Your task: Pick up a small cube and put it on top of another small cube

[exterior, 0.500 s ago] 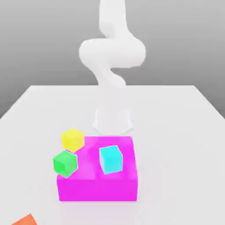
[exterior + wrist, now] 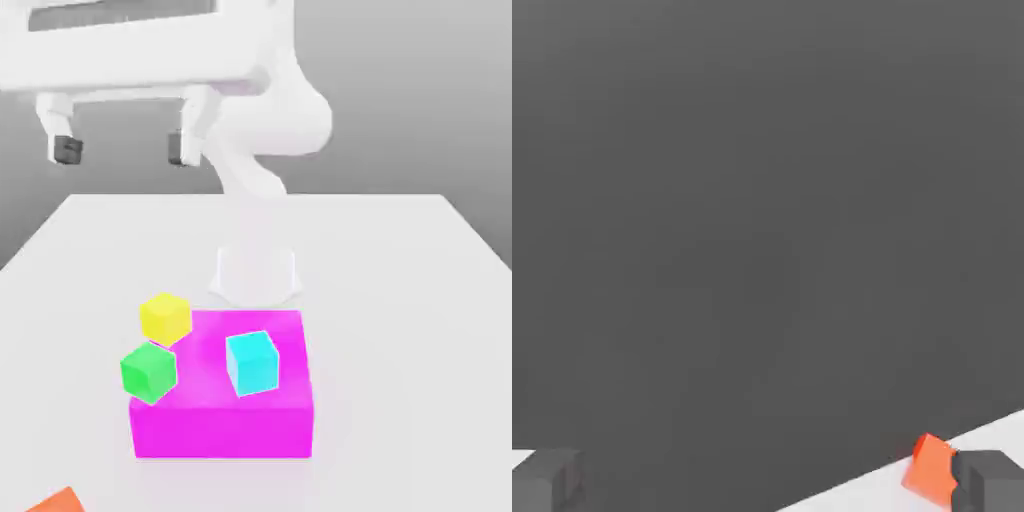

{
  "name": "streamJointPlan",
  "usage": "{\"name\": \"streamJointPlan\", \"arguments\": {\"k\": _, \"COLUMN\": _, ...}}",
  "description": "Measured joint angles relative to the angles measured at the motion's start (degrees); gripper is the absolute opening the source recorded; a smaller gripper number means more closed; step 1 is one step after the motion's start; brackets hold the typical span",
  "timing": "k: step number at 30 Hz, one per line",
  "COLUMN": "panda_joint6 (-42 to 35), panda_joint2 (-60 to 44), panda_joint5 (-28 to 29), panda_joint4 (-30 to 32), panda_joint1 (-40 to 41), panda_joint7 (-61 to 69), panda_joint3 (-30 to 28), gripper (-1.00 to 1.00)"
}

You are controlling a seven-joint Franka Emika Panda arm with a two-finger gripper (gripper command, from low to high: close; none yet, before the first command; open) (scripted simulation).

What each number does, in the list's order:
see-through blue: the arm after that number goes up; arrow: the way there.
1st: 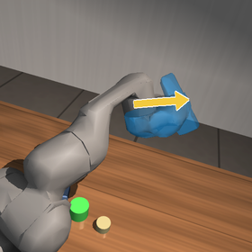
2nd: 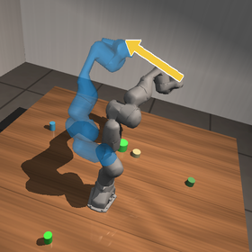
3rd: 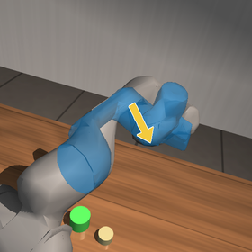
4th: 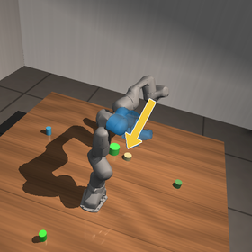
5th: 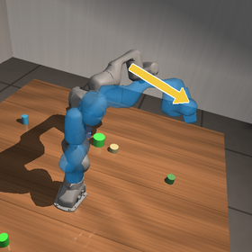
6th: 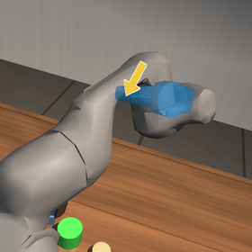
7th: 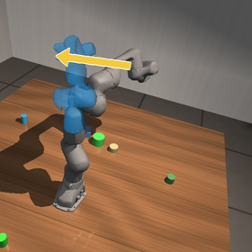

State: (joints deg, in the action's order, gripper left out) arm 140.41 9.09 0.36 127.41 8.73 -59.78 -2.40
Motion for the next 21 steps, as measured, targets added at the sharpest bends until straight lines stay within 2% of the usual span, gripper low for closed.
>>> {"name": "streamJointPlan", "arguments": {"k": 15, "panda_joint6": 7.24, "panda_joint2": -31.29, "panda_joint5": -4.6, "panda_joint4": -3.74, "panda_joint1": 5.92, "panda_joint7": -8.43, "panda_joint3": -3.54, "gripper": 0.0}}
{"name": "streamJointPlan", "arguments": {"k": 20, "panda_joint6": 13.63, "panda_joint2": -41.69, "panda_joint5": -6.47, "panda_joint4": -5.8, "panda_joint1": 7.46, "panda_joint7": -8.21, "panda_joint3": -2.56, "gripper": 0.0}}
{"name": "streamJointPlan", "arguments": {"k": 21, "panda_joint6": 14.42, "panda_joint2": -42.75, "panda_joint5": -6.63, "panda_joint4": -6.04, "panda_joint1": 7.59, "panda_joint7": -8.11, "panda_joint3": -2.4, "gripper": -1.0}}
